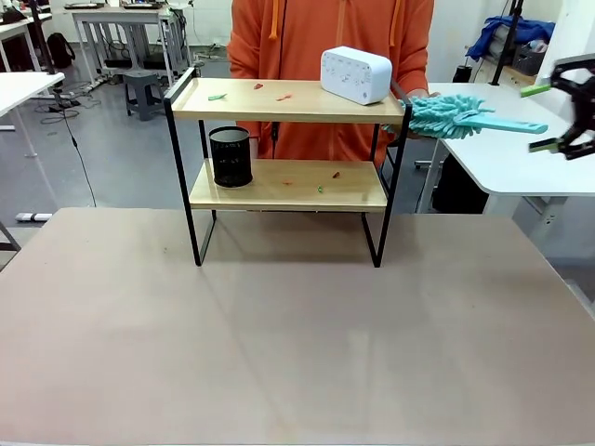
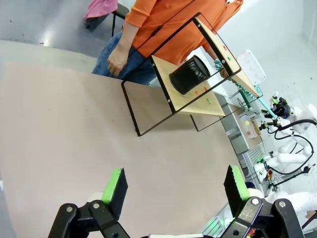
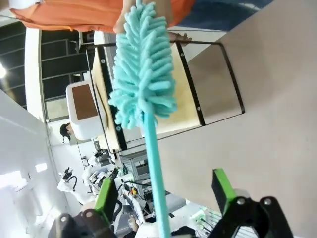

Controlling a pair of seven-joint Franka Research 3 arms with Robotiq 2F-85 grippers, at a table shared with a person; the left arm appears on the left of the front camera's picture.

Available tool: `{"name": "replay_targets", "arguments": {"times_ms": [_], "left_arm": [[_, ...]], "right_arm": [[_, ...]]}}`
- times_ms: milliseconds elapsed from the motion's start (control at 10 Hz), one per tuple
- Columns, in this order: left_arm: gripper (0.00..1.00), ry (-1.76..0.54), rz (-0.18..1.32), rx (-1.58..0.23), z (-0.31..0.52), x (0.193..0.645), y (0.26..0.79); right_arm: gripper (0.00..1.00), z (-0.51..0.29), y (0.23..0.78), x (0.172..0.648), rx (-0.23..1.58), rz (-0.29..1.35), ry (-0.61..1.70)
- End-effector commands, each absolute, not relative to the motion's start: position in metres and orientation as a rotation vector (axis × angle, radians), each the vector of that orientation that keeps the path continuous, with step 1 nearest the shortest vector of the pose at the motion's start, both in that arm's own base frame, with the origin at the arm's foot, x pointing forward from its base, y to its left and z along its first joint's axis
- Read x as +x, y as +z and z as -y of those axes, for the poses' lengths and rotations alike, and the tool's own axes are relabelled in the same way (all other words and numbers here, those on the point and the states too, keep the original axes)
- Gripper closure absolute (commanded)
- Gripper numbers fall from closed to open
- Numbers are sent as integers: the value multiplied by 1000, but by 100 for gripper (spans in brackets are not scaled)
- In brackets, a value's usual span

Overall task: Clean the shelf.
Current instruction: Pick up the Duster from the human.

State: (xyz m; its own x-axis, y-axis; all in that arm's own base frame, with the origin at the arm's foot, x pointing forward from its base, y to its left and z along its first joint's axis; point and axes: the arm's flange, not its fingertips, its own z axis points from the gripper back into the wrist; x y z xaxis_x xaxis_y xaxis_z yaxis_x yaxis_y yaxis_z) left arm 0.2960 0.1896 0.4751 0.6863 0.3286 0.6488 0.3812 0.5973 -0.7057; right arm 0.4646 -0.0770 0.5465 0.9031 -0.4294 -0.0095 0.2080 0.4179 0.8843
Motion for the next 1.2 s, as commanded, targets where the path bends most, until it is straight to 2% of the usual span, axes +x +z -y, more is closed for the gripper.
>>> {"name": "replay_targets", "arguments": {"times_ms": [0, 200, 800, 900, 1000, 1100], "left_arm": [[0, -53, 880, -969, -189, 298, 474], [0, -53, 880, -969, -189, 298, 474], [0, -53, 880, -969, -189, 298, 474], [0, -53, 880, -969, -189, 298, 474], [0, -53, 880, -969, -189, 298, 474], [0, -53, 880, -969, -189, 298, 474]], "right_arm": [[0, 60, 552, 477, 1106, 196, -422], [0, 38, 547, 481, 1066, 144, -366], [0, 36, 541, 478, 1077, 162, -319], [58, 38, 539, 477, 1077, 163, -314], [59, 39, 539, 477, 1087, 167, -309], [100, 40, 539, 476, 1095, 170, -310]]}}
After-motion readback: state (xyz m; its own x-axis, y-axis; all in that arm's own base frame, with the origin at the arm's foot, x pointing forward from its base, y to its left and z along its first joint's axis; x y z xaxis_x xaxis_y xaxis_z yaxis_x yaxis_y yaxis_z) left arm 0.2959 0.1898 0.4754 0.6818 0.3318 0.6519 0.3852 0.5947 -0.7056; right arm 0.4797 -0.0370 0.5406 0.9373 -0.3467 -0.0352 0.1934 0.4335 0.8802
